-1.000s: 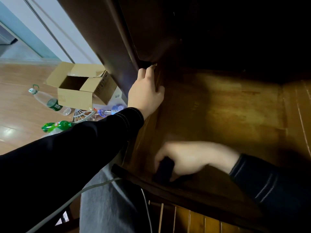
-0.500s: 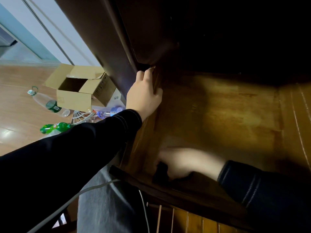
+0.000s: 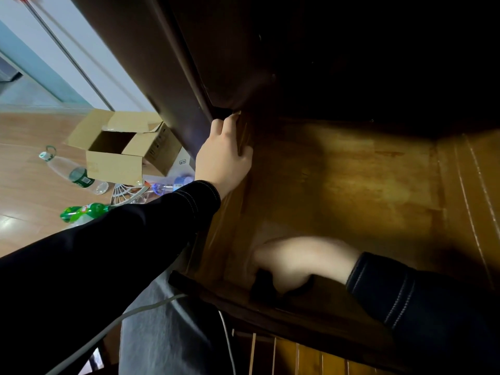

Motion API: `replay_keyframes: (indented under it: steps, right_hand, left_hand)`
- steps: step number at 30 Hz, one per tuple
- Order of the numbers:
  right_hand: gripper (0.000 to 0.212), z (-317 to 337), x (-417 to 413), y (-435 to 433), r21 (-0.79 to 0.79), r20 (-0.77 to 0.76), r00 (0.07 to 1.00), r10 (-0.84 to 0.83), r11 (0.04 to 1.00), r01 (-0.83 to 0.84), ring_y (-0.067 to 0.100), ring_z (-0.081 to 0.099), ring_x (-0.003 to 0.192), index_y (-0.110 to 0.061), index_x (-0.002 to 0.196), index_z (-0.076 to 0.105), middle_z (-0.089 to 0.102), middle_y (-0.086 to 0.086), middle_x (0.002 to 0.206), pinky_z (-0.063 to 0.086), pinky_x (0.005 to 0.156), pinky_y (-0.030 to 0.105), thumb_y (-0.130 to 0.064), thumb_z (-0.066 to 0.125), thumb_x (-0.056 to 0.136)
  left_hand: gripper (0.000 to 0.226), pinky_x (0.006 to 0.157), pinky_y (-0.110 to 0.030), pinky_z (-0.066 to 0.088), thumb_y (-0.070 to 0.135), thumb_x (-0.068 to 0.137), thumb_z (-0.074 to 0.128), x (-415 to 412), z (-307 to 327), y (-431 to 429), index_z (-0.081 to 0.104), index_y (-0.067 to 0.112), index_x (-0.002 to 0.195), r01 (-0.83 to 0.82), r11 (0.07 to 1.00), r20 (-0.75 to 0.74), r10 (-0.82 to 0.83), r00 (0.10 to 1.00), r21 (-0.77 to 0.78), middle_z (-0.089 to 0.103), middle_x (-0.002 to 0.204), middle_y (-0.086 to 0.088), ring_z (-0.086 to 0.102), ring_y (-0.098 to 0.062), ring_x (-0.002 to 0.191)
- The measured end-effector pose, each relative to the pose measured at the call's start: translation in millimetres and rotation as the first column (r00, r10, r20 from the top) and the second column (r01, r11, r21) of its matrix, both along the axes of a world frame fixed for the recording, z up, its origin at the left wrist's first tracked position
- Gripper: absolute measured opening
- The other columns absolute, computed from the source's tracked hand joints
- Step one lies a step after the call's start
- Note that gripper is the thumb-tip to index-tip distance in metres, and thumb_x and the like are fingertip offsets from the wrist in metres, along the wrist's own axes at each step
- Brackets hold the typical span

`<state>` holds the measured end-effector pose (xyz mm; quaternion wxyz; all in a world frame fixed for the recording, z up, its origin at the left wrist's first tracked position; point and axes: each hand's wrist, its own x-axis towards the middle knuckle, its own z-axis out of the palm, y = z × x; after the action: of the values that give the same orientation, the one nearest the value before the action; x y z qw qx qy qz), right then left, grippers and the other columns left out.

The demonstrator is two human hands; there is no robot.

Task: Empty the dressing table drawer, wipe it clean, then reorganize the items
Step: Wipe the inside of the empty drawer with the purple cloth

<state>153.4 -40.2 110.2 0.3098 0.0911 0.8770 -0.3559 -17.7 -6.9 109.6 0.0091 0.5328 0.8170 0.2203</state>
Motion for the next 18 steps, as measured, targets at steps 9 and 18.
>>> replay_keyframes:
  steps: [9,18]
  right_hand:
    - [0.038,-15,-6,-7,0.061,0.052,0.998,0.025,0.998,-0.029,0.025,0.06,0.097,-0.01,0.131,0.059,0.062,0.008,0.12,0.041,0.057,0.027,-0.004,0.058,0.094]
    - [0.031,22,13,11,-0.286,-0.224,0.967,-0.12,0.957,0.053,-0.001,0.059,0.078,-0.028,0.105,0.068,0.063,-0.016,0.09,0.047,0.065,0.013,-0.009,0.079,0.081]
  left_hand:
    - [0.065,0.072,-0.033,0.037,0.025,0.089,0.056,0,0,0,0.035,0.017,0.151,0.003,1.0,-0.003,-0.004,1.0,-0.006,0.047,0.134,-0.005,0.058,-0.031,0.098]
    - [0.066,0.073,-0.032,0.039,0.027,0.088,0.057,-1,0,1,0.036,0.017,0.15,0.002,1.0,-0.009,-0.002,1.0,0.001,0.047,0.134,-0.005,0.059,-0.032,0.101]
